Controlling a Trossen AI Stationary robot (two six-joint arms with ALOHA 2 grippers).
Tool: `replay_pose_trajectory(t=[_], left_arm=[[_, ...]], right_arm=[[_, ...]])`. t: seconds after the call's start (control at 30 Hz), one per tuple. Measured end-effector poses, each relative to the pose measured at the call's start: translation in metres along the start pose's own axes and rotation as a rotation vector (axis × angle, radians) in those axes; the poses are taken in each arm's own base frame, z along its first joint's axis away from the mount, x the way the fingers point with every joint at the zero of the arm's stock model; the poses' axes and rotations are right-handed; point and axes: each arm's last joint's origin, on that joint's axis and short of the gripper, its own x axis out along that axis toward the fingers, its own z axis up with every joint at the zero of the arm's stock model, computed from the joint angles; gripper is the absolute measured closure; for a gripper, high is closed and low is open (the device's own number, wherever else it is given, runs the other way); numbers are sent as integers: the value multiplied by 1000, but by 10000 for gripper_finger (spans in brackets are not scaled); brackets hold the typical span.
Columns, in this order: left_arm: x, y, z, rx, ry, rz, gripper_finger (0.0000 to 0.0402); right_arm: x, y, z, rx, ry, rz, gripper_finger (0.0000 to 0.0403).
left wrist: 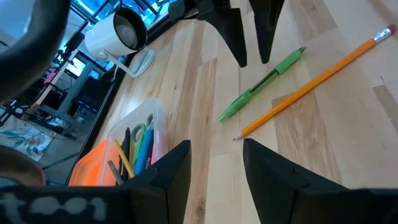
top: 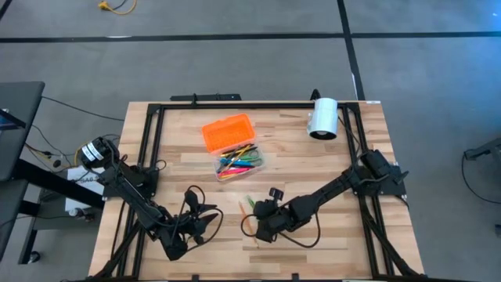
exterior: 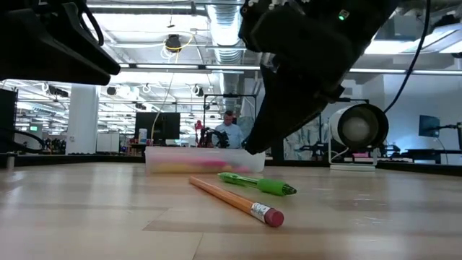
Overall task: Pick & place school supplies into a supply box
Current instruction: Put the green pen into the supply box
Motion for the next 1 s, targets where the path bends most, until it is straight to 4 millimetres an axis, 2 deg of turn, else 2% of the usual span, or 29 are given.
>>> replay_pose_trajectory(t=[0.23,0.4,0.67,1.0], left_arm=[[0,0,0,-7,3,-1,263],[1,0,0,-10,4,1,263],[1,1,-1,-17,9,3,263],[1,1,-1,-21,9,2,263]], right_arm=[[7,-4,1,59,4,-14,209],[17,-6,-1,69,17,-26,179],[36,-9,-5,88,33,-43,178],[40,-11,-7,91,58,-55,192]])
